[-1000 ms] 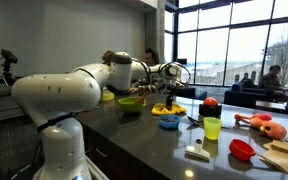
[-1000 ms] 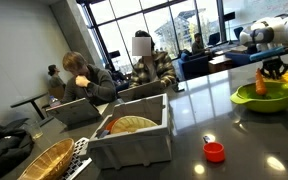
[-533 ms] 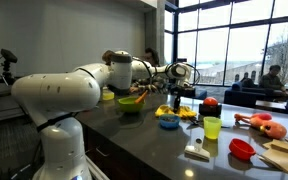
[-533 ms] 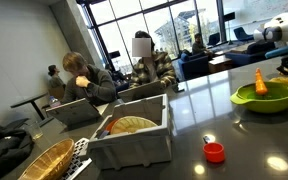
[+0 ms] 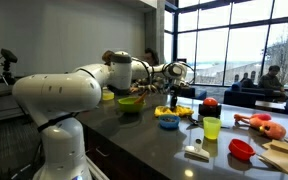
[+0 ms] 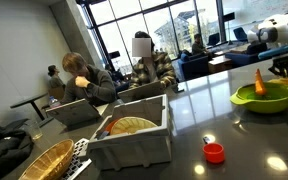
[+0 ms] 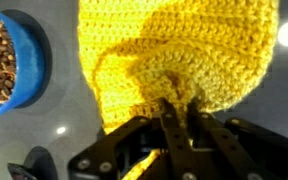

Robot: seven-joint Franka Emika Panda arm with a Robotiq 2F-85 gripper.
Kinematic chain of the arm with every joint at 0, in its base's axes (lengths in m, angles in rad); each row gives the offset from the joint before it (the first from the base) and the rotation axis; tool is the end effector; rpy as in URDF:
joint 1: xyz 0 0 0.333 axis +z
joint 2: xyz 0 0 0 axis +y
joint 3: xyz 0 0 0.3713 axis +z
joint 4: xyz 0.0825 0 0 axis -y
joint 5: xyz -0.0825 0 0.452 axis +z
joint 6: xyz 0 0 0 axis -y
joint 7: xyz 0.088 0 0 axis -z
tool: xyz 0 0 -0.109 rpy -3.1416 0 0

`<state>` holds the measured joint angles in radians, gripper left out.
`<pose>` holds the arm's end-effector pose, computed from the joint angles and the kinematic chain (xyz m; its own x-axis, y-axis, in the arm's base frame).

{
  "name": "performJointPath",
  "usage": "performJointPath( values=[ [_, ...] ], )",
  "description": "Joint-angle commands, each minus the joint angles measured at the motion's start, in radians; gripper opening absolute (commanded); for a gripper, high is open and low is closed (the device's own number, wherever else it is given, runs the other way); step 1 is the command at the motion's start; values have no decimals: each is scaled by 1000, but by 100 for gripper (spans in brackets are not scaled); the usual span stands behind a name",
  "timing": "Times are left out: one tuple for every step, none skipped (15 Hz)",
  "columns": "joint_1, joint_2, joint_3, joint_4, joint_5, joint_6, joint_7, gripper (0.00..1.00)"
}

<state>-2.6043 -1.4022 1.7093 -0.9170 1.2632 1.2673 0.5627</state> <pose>0.8518 0.0018 0.2691 0.5532 -0.8065 -0.2087 -0.7712 -0.5905 0.2378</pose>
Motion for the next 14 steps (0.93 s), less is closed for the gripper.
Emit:
performJointPath(
  values=[
    [26, 56, -32, 80, 38, 42, -24, 3],
    [31, 73, -38, 103, 47, 59, -33, 3],
    [40, 85, -45, 118, 52, 80, -40, 3],
    [45, 98, -50, 138, 56, 95, -46, 3],
    [46, 108, -49, 156, 57, 104, -52, 3],
    [45, 114, -45, 174, 57, 105, -52, 3],
    [43, 117, -38, 186, 56, 104, -52, 3],
    [38, 115, -32, 199, 55, 97, -51, 3],
    [32, 109, -27, 209, 53, 89, -50, 3],
    [26, 105, -21, 215, 53, 83, -53, 3],
    [19, 99, -12, 222, 52, 77, -52, 3],
    [12, 93, -5, 226, 50, 73, -59, 3],
    [9, 85, 1, 231, 47, 68, -64, 3],
    [7, 79, 9, 235, 44, 60, -69, 3]
  ],
)
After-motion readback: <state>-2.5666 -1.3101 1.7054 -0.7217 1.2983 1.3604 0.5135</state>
